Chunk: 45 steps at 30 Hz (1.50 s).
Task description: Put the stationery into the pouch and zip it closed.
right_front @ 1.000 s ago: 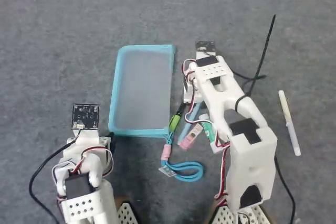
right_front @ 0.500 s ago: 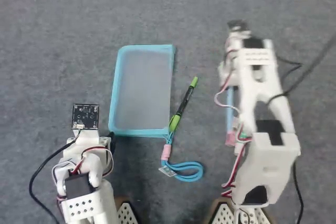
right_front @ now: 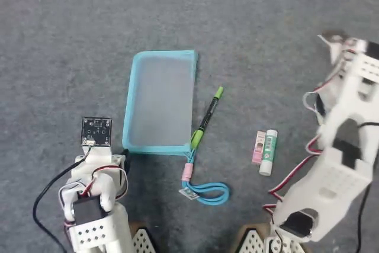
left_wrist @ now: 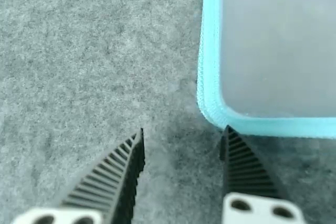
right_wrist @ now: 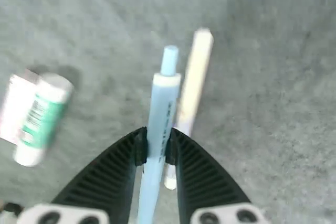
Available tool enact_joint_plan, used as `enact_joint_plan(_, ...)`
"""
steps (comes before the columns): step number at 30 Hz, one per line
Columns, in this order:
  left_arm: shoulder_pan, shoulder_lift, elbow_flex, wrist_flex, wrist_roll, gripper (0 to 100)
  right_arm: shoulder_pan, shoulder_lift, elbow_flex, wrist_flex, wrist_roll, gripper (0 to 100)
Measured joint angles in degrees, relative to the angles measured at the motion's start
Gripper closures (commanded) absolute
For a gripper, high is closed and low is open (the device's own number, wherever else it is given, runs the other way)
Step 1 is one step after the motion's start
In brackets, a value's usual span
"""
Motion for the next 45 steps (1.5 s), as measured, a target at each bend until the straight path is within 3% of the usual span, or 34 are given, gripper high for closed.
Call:
enact_joint_plan(12,0.0,0.0,0.0,0.0,0.0,78,6.24,8.97,0.0,-10.81,2.55,99.1)
enact_joint_plan(19,0.0,0.0,0.0,0.0,0.0,78,6.24,10.02,0.0,-11.16,5.1,83.1)
enact_joint_plan(28,0.0,0.0,0.0,0.0,0.0,78,5.36,9.41,0.0,-9.76,4.66,83.6)
enact_joint_plan(32,0.0,0.0,0.0,0.0,0.0,78,1.32,4.48,0.0,-4.48,-0.26,83.7)
enact_joint_plan(37,0.0,0.0,0.0,0.0,0.0,78,-9.05,-2.9,-0.09,2.81,-10.46,88.3)
enact_joint_plan(45,0.0,0.0,0.0,0.0,0.0,78,-26.73,-7.74,1.41,2.29,-25.67,85.0)
